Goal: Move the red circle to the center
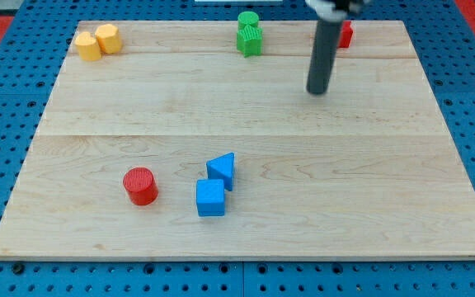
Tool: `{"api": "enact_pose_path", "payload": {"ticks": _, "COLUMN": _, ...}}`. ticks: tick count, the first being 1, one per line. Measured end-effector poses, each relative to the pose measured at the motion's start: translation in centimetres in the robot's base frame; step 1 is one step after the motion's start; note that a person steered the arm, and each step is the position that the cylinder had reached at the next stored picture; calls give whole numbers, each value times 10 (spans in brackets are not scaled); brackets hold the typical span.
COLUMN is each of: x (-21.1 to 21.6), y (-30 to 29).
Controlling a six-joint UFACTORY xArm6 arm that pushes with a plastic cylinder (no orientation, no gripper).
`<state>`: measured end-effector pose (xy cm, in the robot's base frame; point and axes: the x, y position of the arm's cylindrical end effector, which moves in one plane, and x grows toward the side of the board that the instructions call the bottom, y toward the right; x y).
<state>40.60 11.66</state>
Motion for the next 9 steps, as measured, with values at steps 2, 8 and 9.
{"api": "enact_pose_path", "payload": {"ticks": 2, "x": 178, "y": -127}}
{"api": "enact_pose_path", "payload": {"ticks": 8, "x": 32, "y": -297}}
{"api": "enact_pose_path", "payload": {"ticks": 9, "x": 12, "y": -291}}
